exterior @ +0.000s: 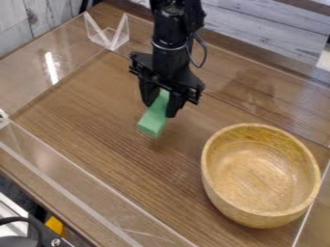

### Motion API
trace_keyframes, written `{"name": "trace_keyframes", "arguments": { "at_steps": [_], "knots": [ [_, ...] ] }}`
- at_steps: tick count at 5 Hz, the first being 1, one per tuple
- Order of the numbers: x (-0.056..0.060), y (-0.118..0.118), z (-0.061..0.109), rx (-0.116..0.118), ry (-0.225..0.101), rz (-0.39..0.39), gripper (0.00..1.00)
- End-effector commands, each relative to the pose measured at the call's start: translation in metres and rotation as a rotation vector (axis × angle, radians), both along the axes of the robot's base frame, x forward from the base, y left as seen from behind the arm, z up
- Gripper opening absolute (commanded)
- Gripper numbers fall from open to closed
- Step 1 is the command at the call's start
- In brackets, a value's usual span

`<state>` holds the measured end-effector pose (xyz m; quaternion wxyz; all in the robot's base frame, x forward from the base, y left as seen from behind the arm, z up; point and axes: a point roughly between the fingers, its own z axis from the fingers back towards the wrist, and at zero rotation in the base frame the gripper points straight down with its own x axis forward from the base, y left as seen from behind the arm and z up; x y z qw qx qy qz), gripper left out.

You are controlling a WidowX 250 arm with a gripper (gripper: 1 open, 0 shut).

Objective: Remove the green block from inside the brown bowl and put it on the table

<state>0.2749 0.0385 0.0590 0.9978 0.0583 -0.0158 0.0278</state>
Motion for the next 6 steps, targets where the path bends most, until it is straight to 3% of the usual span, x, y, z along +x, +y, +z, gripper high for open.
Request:
{"name": "trace_keyframes", "arguments": {
  "at_steps": [1,4,5,6],
  "knots": [
    [0.0030,0.0034,0.0074,0.005,-0.033,0.013,0.00],
    [0.0024,0.0039,0.0046,0.006,-0.032,0.030,0.00],
    [0.0019,0.0041,0.0037,0.007,-0.030,0.035,1.00],
    [0.0054,0.0063,0.0049,0.005,-0.032,0.044,1.00]
  ]
}}
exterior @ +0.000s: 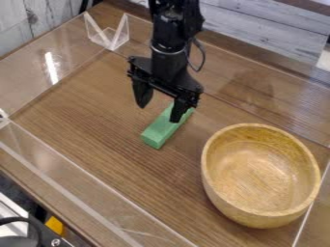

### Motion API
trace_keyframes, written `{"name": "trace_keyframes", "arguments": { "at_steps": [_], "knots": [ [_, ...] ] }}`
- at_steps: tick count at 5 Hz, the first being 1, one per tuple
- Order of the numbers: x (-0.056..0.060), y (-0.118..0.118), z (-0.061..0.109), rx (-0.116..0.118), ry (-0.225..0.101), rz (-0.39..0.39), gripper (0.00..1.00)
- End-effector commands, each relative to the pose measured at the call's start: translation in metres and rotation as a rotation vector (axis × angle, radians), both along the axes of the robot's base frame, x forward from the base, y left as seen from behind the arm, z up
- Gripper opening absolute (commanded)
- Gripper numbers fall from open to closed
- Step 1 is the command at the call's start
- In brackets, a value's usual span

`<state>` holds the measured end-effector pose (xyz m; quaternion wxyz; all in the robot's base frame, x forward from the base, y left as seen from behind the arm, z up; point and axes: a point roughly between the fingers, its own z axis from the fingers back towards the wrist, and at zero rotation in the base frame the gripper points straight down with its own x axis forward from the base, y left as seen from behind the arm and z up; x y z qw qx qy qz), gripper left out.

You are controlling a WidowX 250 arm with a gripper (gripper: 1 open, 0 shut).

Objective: Remove the green block from inside the brown bowl and put it on the table

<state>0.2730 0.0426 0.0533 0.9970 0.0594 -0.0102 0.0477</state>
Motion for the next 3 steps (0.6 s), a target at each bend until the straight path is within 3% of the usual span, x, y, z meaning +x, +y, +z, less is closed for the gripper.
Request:
{"name": "trace_keyframes", "arguments": {
  "at_steps": [1,3],
  "knots": [
    [0.013,0.004,0.011,0.005,-0.045,0.012,1.00],
    [0.025,0.006,0.011,0.003,-0.056,0.028,1.00]
  ]
}}
